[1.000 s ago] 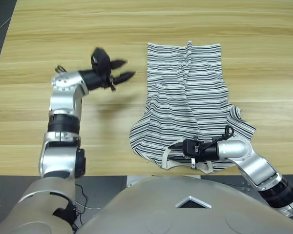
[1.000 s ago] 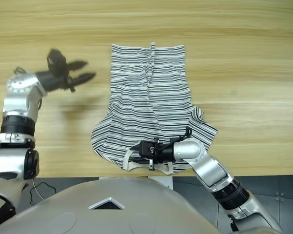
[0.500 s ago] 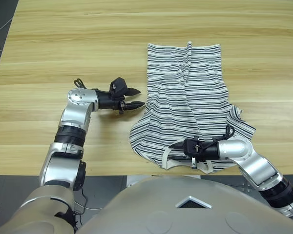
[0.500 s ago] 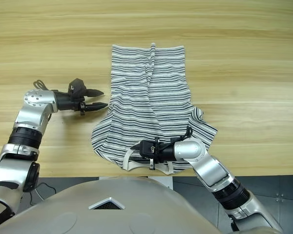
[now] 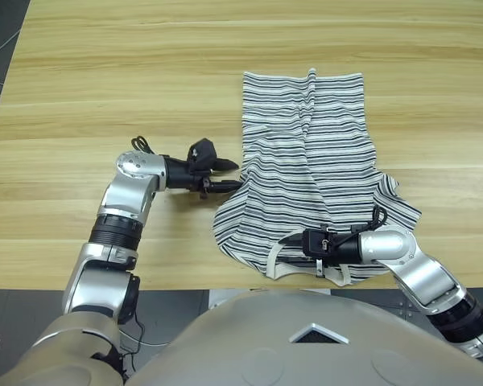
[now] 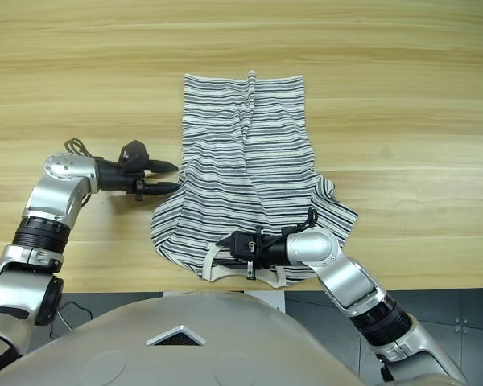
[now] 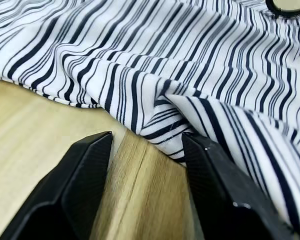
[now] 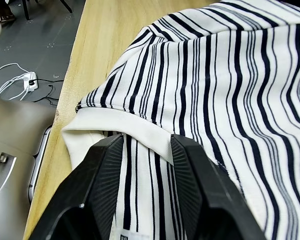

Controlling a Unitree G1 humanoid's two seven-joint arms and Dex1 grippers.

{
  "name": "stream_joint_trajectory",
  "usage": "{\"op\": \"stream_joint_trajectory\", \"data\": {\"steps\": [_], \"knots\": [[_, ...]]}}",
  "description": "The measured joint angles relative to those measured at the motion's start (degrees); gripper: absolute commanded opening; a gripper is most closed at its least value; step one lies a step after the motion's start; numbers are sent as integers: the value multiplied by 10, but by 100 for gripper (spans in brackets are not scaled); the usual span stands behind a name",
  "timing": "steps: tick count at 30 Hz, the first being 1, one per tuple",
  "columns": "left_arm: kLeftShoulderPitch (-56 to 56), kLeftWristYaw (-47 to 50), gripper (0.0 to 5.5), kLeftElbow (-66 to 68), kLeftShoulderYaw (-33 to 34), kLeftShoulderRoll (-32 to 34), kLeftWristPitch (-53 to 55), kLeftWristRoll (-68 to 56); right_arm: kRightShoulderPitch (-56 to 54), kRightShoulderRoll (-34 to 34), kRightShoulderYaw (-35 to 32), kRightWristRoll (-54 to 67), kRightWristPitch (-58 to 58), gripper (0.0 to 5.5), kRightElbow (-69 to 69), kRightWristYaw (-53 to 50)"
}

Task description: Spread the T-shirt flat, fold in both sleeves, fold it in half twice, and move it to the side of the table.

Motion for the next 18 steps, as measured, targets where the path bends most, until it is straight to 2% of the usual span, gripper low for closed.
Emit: {"op": "stream_joint_trajectory", "data": {"steps": [9,18], "knots": [[-1,13,259,2,-25,4,-58,32,0,0,0,-5,-1,174,0,0],[-93,102,259,49,-108,58,-237,181,-8,1,8,-38,-38,174,29,-10]]}}
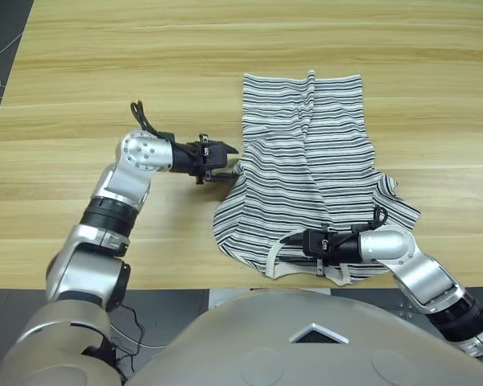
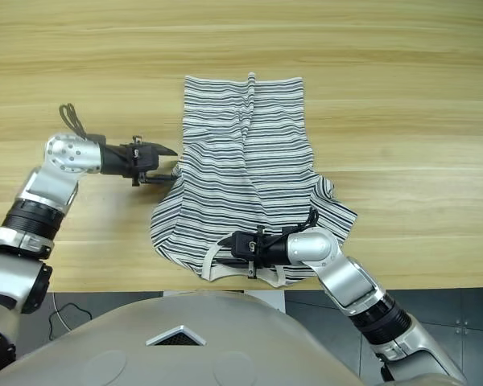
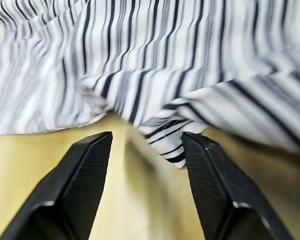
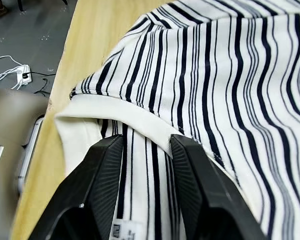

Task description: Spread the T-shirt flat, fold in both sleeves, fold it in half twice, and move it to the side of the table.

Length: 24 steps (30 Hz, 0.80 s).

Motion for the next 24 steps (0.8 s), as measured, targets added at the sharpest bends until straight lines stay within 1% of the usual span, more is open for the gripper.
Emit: {"op": "stream_joint_trajectory", "data": {"steps": [4,6,9,16,21,24], "knots": [[-46,39,259,10,-45,35,-42,94,-37,7,28,-59,-83,174,46,-44],[-56,39,259,14,-53,46,-50,114,-45,8,34,-73,-104,174,57,-61],[-63,35,259,15,-60,59,-50,119,-50,9,38,-78,-118,174,66,-73],[-89,-46,259,14,-69,80,-45,119,-54,9,43,-91,-126,174,68,-82],[-113,-53,259,40,-73,82,-46,142,-64,7,46,-106,-139,174,71,-82],[-113,-58,259,41,-70,81,-39,136,-77,-12,30,-112,-147,174,77,-86]]}}
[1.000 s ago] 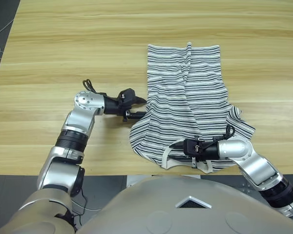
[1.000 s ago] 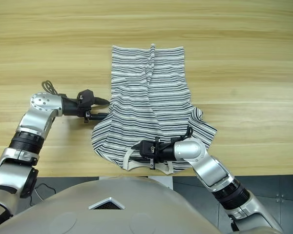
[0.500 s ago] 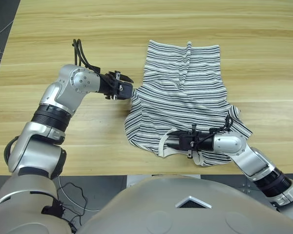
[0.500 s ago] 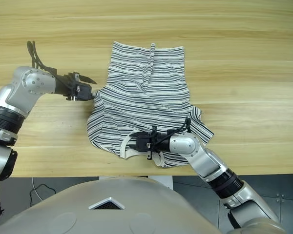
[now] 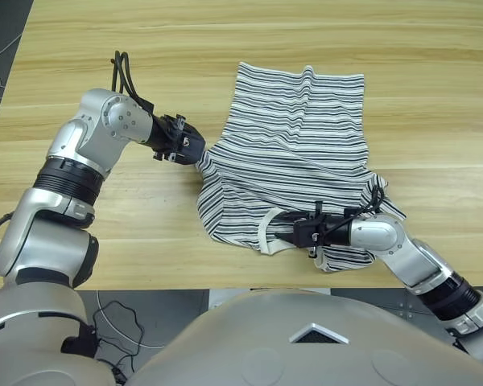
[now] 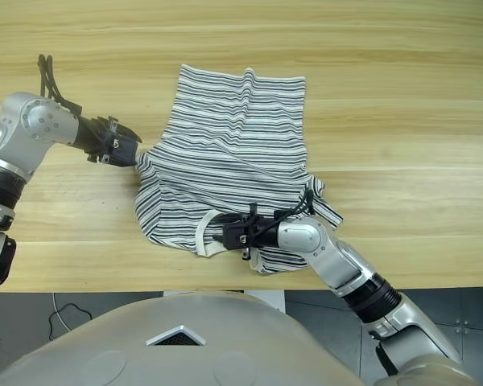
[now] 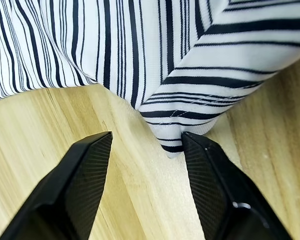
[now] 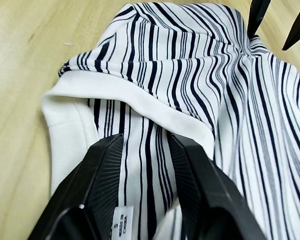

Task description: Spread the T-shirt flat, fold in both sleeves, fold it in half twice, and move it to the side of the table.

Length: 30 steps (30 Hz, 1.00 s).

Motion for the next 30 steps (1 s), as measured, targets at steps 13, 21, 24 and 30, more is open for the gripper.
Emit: {"op": "stream_joint_trajectory", "data": {"steps": [13,21,24,30], "knots": [[10,-145,259,-152,152,-67,321,-324,-26,-76,-61,-18,-9,174,28,-7],[76,-148,259,-216,168,-34,370,-356,-6,-105,-100,20,7,174,18,32],[164,-163,259,-258,110,-7,345,-319,6,-112,-121,47,40,174,-10,64],[278,-184,259,-364,72,30,355,-330,23,-103,-127,66,75,174,-34,82]]}}
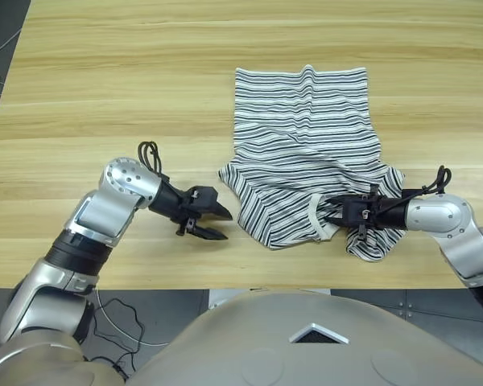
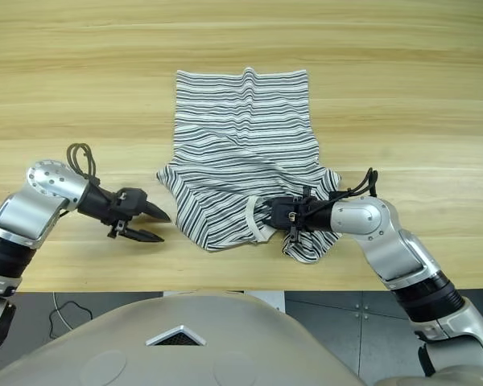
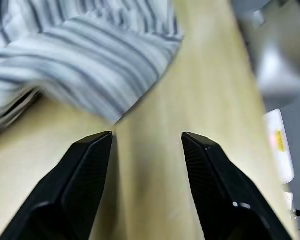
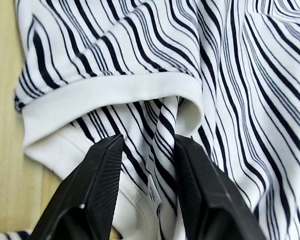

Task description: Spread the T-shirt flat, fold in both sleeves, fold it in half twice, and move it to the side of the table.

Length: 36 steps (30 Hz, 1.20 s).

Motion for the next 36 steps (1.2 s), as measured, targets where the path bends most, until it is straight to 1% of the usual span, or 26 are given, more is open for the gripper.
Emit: {"op": "stream_joint_trajectory", "data": {"steps": [3,8,17,25,36], "knots": [[21,0,259,-48,2,3,27,-27,0,14,2,-1,4,174,2,-1],[32,5,259,-58,-2,4,34,-26,1,22,4,-6,4,174,2,-2],[23,15,259,-1,-9,8,-24,22,7,25,5,-6,4,174,-1,-1],[-4,15,259,17,0,8,-29,27,10,27,6,-6,4,174,-4,2],[-40,39,259,80,-4,-27,-62,55,17,33,13,-6,5,174,-14,10]]}}
